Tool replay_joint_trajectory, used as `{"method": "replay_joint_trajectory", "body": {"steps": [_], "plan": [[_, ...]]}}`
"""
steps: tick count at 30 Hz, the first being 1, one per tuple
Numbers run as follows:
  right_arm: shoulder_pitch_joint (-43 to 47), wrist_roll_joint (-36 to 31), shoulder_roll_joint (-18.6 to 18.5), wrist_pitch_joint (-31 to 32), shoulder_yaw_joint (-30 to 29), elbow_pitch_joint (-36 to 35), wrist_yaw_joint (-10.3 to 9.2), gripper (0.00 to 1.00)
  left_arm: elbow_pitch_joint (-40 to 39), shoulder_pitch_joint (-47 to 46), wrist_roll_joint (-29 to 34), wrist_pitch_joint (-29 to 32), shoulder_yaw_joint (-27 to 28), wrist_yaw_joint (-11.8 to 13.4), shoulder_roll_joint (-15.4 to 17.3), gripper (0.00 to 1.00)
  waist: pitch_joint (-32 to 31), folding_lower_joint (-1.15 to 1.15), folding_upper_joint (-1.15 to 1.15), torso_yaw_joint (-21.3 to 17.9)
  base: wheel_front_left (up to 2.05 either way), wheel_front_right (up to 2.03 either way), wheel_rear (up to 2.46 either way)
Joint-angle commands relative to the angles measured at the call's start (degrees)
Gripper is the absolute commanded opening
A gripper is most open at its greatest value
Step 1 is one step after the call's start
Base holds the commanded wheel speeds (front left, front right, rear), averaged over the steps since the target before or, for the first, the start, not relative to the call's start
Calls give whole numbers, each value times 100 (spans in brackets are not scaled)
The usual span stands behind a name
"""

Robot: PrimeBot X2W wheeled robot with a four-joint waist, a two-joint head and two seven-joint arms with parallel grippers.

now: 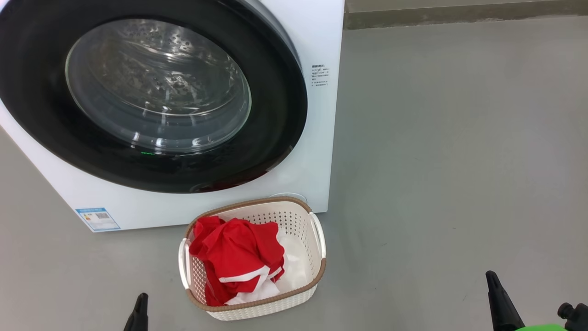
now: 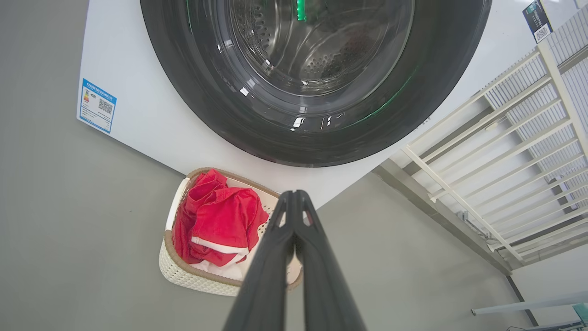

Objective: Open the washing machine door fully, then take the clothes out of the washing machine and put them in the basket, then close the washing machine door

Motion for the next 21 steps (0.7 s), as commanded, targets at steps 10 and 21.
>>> {"method": "replay_joint_trajectory", "body": {"steps": [10, 21], "plan": [[-384, 682, -121, 182, 19, -122, -2, 0, -90, -323, -663, 177, 169, -18, 19, 0, -4, -1, 0, -23, 0, 0, 0], [-542, 1287, -140, 365, 14, -117, -3, 0, -71, -441, -1283, 359, 224, -21, -14, 0, -8, -1, 0, -47, 0, 0, 0]]}}
